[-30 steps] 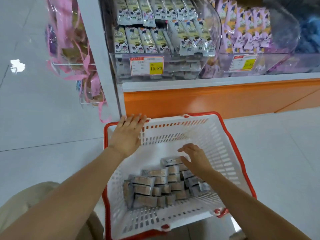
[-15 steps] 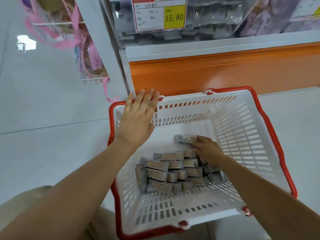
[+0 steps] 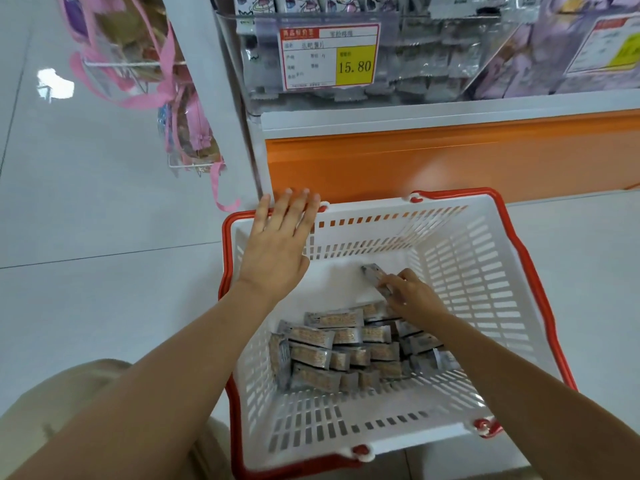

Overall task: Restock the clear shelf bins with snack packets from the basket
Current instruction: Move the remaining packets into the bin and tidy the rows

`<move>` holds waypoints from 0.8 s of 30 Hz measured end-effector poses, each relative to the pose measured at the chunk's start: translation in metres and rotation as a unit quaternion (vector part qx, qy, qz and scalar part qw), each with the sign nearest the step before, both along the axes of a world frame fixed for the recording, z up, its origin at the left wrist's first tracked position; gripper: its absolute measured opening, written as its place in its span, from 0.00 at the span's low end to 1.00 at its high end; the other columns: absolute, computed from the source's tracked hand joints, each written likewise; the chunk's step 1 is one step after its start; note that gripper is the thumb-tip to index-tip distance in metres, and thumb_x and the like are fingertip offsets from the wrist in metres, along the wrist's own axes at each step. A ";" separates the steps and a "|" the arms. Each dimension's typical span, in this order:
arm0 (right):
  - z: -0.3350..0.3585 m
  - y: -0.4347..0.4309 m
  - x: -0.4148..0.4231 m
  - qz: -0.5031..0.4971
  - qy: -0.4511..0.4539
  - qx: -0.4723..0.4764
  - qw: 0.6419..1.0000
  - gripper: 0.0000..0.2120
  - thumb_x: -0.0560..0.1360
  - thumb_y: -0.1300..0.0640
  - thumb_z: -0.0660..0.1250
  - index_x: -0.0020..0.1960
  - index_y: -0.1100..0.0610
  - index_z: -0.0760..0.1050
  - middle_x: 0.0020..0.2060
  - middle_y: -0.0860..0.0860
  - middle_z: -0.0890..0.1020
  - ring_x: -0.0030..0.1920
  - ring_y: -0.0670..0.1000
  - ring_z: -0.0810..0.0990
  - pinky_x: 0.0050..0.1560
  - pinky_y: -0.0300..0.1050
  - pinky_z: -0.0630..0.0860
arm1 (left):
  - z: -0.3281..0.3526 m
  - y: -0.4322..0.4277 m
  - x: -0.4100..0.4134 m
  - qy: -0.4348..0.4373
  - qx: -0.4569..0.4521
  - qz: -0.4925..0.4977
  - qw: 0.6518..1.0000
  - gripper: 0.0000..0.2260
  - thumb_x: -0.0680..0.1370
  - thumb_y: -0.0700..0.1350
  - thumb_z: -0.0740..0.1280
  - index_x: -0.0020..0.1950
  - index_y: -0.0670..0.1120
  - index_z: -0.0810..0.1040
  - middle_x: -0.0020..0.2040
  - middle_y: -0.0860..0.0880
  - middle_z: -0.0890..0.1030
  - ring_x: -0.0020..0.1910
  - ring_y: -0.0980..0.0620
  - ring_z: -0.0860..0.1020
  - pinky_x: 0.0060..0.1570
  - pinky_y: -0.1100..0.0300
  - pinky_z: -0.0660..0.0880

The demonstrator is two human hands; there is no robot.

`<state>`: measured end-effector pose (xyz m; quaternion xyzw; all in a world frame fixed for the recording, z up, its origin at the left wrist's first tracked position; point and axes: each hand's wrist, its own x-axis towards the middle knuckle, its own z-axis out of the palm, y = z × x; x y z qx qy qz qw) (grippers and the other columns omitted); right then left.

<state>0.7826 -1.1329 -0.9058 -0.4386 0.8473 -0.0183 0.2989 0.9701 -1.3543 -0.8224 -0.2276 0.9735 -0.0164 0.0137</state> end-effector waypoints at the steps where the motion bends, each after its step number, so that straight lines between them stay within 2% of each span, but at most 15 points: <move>1: 0.004 0.000 0.001 -0.009 -0.010 -0.016 1.000 0.15 0.77 0.57 0.65 0.63 0.52 0.73 0.53 0.54 0.72 0.43 0.56 0.77 0.41 0.45 0.74 | 0.001 0.000 0.000 -0.003 0.002 0.000 1.000 0.39 0.79 0.54 0.61 0.80 0.46 0.40 0.81 0.45 0.48 0.79 0.43 0.46 0.76 0.42 0.44; 6: 0.038 0.001 0.002 -0.025 -0.057 -0.115 0.991 0.11 0.79 0.59 0.62 0.60 0.50 0.73 0.48 0.49 0.70 0.41 0.49 0.72 0.37 0.36 0.66 | 0.007 0.001 0.000 -0.009 0.028 0.003 1.000 0.39 0.79 0.56 0.61 0.80 0.46 0.39 0.81 0.45 0.47 0.79 0.43 0.44 0.76 0.42 0.42; 9: 0.070 0.000 0.002 -0.023 -0.073 -0.164 0.984 0.14 0.77 0.55 0.59 0.61 0.51 0.72 0.49 0.50 0.74 0.43 0.48 0.73 0.40 0.39 0.68 | 0.015 0.003 -0.002 -0.020 0.068 0.013 0.997 0.38 0.80 0.55 0.60 0.80 0.47 0.38 0.81 0.46 0.44 0.79 0.44 0.40 0.76 0.43 0.38; 12: 0.108 -0.003 0.005 -0.043 -0.101 -0.210 0.971 0.17 0.74 0.52 0.57 0.62 0.52 0.68 0.43 0.44 0.75 0.39 0.41 0.73 0.38 0.33 0.69 | 0.027 0.007 -0.006 0.008 0.149 0.032 0.988 0.36 0.81 0.53 0.60 0.80 0.46 0.41 0.81 0.47 0.43 0.79 0.46 0.39 0.76 0.48 0.34; 14: 0.132 -0.005 0.007 -0.046 -0.118 -0.228 0.965 0.17 0.72 0.54 0.58 0.61 0.53 0.67 0.43 0.45 0.75 0.39 0.40 0.73 0.38 0.35 0.69 | 0.038 0.016 -0.013 0.043 0.191 0.020 0.980 0.33 0.82 0.51 0.60 0.81 0.45 0.45 0.81 0.48 0.44 0.79 0.48 0.41 0.77 0.52 0.36; 15: 0.143 -0.007 0.008 -0.043 -0.121 -0.236 0.963 0.17 0.72 0.54 0.59 0.61 0.53 0.67 0.43 0.47 0.76 0.40 0.40 0.73 0.39 0.37 0.69 | 0.044 0.024 -0.019 0.069 0.225 0.007 0.972 0.32 0.82 0.49 0.60 0.81 0.46 0.47 0.81 0.48 0.46 0.79 0.49 0.45 0.77 0.53 0.41; 17: 0.161 -0.011 0.010 -0.043 -0.131 -0.263 0.955 0.16 0.73 0.55 0.60 0.60 0.52 0.67 0.44 0.50 0.78 0.41 0.42 0.73 0.39 0.40 0.70 | 0.060 0.039 -0.031 0.098 0.384 -0.009 0.918 0.27 0.83 0.48 0.61 0.80 0.49 0.56 0.79 0.50 0.58 0.76 0.51 0.58 0.74 0.54 0.57; 19: 0.178 -0.015 0.011 -0.063 -0.154 -0.309 0.936 0.15 0.74 0.58 0.63 0.60 0.53 0.67 0.43 0.52 0.79 0.40 0.45 0.74 0.40 0.40 0.70 | 0.074 0.049 -0.042 0.096 0.535 -0.036 0.839 0.19 0.83 0.48 0.62 0.74 0.52 0.68 0.69 0.53 0.74 0.65 0.54 0.73 0.64 0.55 0.71; 21: 0.192 -0.017 0.012 -0.099 -0.173 -0.357 0.913 0.14 0.77 0.62 0.65 0.61 0.54 0.67 0.41 0.53 0.80 0.39 0.48 0.75 0.41 0.40 0.71 | 0.084 0.053 -0.047 0.124 0.564 -0.051 0.815 0.13 0.82 0.45 0.63 0.67 0.50 0.76 0.57 0.54 0.81 0.54 0.55 0.79 0.54 0.56 0.76; 24: 0.210 -0.019 0.014 -0.128 -0.196 -0.415 0.879 0.16 0.79 0.58 0.67 0.63 0.55 0.66 0.35 0.45 0.79 0.36 0.47 0.74 0.39 0.39 0.70 | 0.103 0.050 -0.048 0.171 0.615 -0.019 0.769 0.11 0.82 0.41 0.63 0.63 0.47 0.78 0.52 0.51 0.82 0.52 0.54 0.80 0.50 0.59 0.78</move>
